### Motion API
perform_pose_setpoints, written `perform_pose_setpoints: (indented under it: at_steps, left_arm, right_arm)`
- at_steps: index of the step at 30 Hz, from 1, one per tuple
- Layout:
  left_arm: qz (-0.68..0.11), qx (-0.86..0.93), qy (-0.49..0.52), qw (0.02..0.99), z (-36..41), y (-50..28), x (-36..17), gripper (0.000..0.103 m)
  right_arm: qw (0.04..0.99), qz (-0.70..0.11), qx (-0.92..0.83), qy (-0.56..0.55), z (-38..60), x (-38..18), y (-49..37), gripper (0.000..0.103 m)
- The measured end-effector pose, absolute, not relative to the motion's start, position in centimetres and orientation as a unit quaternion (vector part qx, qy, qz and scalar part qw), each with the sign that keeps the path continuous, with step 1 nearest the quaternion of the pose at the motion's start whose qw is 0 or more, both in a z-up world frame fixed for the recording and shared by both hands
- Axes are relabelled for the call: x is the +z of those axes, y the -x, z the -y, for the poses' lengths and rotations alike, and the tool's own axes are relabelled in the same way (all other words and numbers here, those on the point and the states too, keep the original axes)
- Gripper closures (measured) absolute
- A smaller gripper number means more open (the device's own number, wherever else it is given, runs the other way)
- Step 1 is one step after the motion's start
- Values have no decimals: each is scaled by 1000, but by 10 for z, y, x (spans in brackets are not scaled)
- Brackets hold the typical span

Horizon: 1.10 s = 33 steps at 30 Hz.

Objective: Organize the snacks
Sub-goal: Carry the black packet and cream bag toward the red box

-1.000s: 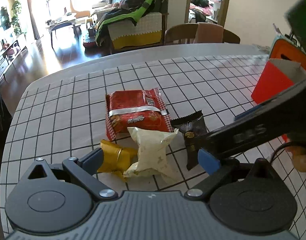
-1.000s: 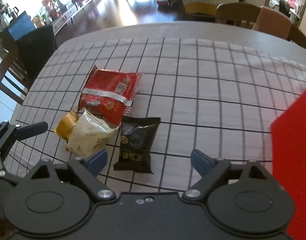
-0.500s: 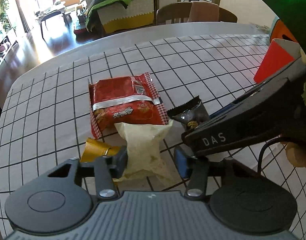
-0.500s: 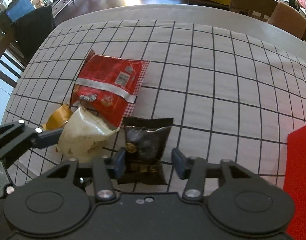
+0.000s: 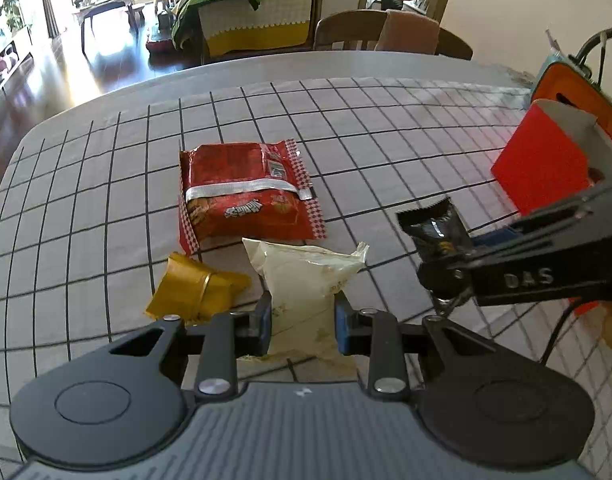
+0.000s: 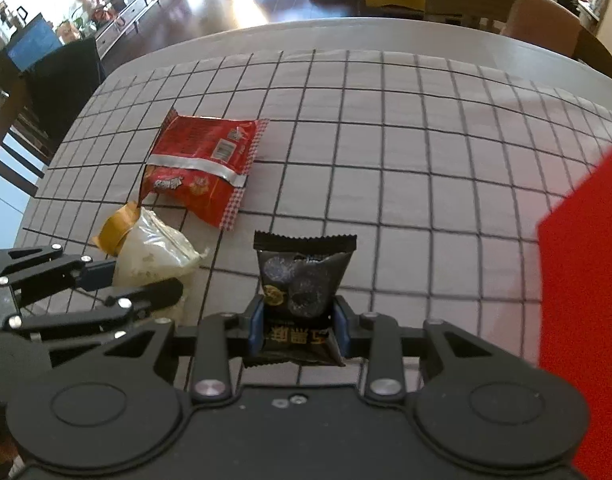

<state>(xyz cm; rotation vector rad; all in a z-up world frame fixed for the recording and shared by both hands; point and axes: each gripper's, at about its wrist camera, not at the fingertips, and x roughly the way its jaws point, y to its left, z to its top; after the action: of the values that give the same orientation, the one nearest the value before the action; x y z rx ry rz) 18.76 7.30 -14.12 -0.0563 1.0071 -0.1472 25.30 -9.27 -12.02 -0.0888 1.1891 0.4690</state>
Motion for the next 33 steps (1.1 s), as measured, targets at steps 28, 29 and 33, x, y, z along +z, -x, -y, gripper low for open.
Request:
perform_pose_setpoints:
  at_steps: [28,29,33]
  left_arm:
    - [-426,-140,24,894,54,-139,-34,74]
    - [-424,-144,22,894,63,-140,-32,74]
    - [-420,-155,15,894,94,-145,-28,74]
  right_arm:
    - [856,-477,197,4,248,-16,-181,70]
    - [858,-476,194,3,256,-15,-181,70]
    - [862,-473,180,-3,282,-16,-186,70]
